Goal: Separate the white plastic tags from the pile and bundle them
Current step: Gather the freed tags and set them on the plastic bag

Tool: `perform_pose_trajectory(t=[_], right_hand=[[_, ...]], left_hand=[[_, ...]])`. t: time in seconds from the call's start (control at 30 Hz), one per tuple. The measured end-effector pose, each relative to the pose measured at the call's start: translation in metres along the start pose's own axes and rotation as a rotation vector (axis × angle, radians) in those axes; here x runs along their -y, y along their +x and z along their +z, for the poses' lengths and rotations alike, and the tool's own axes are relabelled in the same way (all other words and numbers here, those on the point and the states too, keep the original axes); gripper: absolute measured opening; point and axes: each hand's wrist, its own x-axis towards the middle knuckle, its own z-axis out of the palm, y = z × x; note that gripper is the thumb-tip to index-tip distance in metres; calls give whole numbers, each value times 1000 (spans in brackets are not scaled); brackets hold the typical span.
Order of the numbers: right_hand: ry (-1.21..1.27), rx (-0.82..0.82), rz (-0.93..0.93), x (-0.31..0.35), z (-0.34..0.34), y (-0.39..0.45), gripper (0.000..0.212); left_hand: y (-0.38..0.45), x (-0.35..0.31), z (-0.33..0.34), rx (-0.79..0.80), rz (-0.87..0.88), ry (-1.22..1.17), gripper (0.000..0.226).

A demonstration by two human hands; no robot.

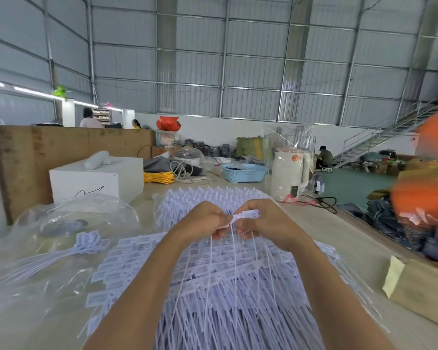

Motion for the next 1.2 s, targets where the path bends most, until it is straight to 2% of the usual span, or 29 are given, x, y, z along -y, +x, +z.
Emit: perform_pose_trajectory(t=[0.1, 0.27, 0.33, 0.4, 0.47, 0.53, 0.6, 0.7, 0.77, 0.87, 0.93, 1.03, 1.1, 1.2], right_hand=[[-87, -54, -17, -1, 1, 2, 7], [-273, -166, -72, -4, 8, 7, 18], [-502, -228, -139, -9, 8, 9, 11], [-689, -339, -152, -15, -2, 9, 14], [-548, -465, -89, -15, -17, 6, 15], [-127, -545, -20, -5, -35, 0, 15], [247, -592, -45, 7, -51, -8, 9], [327, -647, -127, 21, -68, -19, 11], [448, -564, -141, 24, -74, -22, 8], [622, -321, -28, 25, -69, -23, 9], [532, -209, 55, 22, -57, -19, 13], [288, -86, 143, 15, -28, -10, 8], [137, -41, 180, 9, -10, -3, 2], [49, -6, 215, -2, 8, 2, 3]], left_hand=[[3, 2, 1, -37, -15, -33, 33], [9, 4, 6, -68, -65, -138, 36], [9, 4, 7, -35, -92, -187, 47], [9, 1, 7, 1, -107, -186, 54], [8, -1, 7, -22, -101, -120, 47], [6, -2, 8, -41, -72, -28, 39], [4, 0, 10, -15, -52, 42, 36], [3, -1, 11, 36, -118, 59, 25], [2, -2, 7, 50, -143, 54, 21], [0, 0, 0, 69, -113, 110, 22], [0, 2, -4, 69, -90, 132, 21], [0, 4, -6, 63, -41, 142, 16], [-1, 2, -8, 60, -18, 125, 9], [-2, 0, -9, 72, 21, 78, 13]])
